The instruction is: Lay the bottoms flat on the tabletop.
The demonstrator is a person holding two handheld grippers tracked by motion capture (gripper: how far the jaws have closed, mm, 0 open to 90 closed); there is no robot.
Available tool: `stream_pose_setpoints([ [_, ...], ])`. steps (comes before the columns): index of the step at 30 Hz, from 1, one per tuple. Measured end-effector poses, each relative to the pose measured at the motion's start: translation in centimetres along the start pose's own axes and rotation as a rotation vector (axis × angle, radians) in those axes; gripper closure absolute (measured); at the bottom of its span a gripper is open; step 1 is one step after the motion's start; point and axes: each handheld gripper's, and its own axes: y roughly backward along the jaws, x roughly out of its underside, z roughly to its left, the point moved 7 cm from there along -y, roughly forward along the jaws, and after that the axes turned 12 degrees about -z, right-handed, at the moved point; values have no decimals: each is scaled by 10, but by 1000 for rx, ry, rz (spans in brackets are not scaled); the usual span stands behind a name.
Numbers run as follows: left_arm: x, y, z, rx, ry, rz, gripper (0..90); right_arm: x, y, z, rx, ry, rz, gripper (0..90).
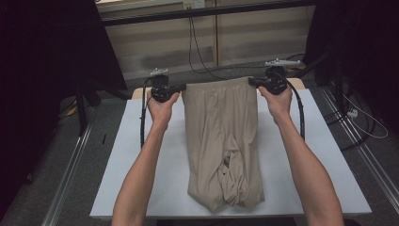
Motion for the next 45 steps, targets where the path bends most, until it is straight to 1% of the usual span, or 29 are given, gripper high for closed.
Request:
stream_pose_setpoints([
  [3, 14, -9, 1, -4, 11, 32, 852, 14, -6, -7, 31, 16, 52, 821],
  [4, 19, -11, 3, -27, 15, 50, 804, 19, -7, -8, 42, 19, 67, 764],
  [5, 24, -12, 7, -69, 15, 66, 685, 23, -8, -9, 60, 25, 82, 662],
  [6, 28, -12, 9, -79, 30, 71, 546, 26, -8, -10, 70, 30, 94, 587],
  [7, 31, -10, 11, -79, 33, 82, 509, 29, -6, -9, 74, 37, 98, 572],
  [8, 33, -7, 12, -83, 26, 83, 500, 31, -3, -9, 71, 44, 102, 543],
  [9, 36, -3, 12, -79, 24, 85, 449, 33, 1, -8, 73, 47, 107, 485],
  [10, 39, 2, 12, -72, 25, 92, 404, 36, 6, -8, 68, 41, 103, 471],
  [12, 44, 14, 10, -63, 13, 105, 354, 45, 18, -2, 21, 31, 117, 471],
  [14, 51, 30, 5, -55, 13, 104, 339, 60, 32, 4, 9, 52, 153, 468],
  [16, 61, 47, -2, -37, 11, 114, 318, 72, 50, 13, -22, 51, 162, 468],
  [18, 73, 63, -11, -27, -35, 146, 320, 82, 70, 21, -40, 47, 166, 488],
  [20, 86, 81, -24, 12, -66, 175, 321, 91, 91, 29, -57, 60, 185, 540],
  [23, 104, 105, -42, 55, -78, 196, 337, 105, 122, 43, -77, 67, 201, 612],
  [25, 117, 119, -53, 79, -75, 210, 334, 120, 138, 52, -94, 77, 246, 666],
  [27, 132, 131, -62, 94, -77, 251, 339, 140, 148, 63, -122, 64, 302, 666],
  [28, 139, 137, -67, 103, -72, 275, 343, 149, 152, 68, -130, 73, 328, 661],
  [31, 157, 153, -78, 135, -94, 310, 378, 166, 155, 79, -146, 81, 376, 618],
  [34, 171, 162, -86, 174, -75, 345, 437, 171, 151, 83, -159, 79, 378, 579],
  [35, 174, 163, -88, 176, -84, 354, 440, 174, 150, 84, -159, 81, 390, 577],
  [37, 178, 160, -92, 185, -101, 365, 473, 175, 148, 86, -156, 123, 387, 575],
  [38, 182, 158, -95, 191, -94, 375, 475, 176, 148, 88, -152, 159, 388, 578],
  [39, 185, 156, -98, 197, -100, 387, 481, 177, 148, 90, -151, 198, 385, 609],
  [40, 186, 155, -101, 193, -133, 386, 481, 177, 149, 93, -169, 216, 386, 708],
  [41, 186, 154, -103, 197, -146, 388, 479, 177, 149, 96, -182, 218, 385, 747],
  [42, 187, 154, -105, 197, -150, 388, 520, 178, 150, 98, -188, 222, 387, 808],
  [43, 187, 153, -104, 171, -185, 386, 601, 178, 150, 99, -197, 205, 392, 900],
  [44, 187, 153, -103, 164, -228, 390, 686, 178, 150, 99, -198, 186, 394, 900],
  [45, 187, 153, -104, 192, -203, 394, 821, 177, 151, 98, -192, 180, 394, 900],
])
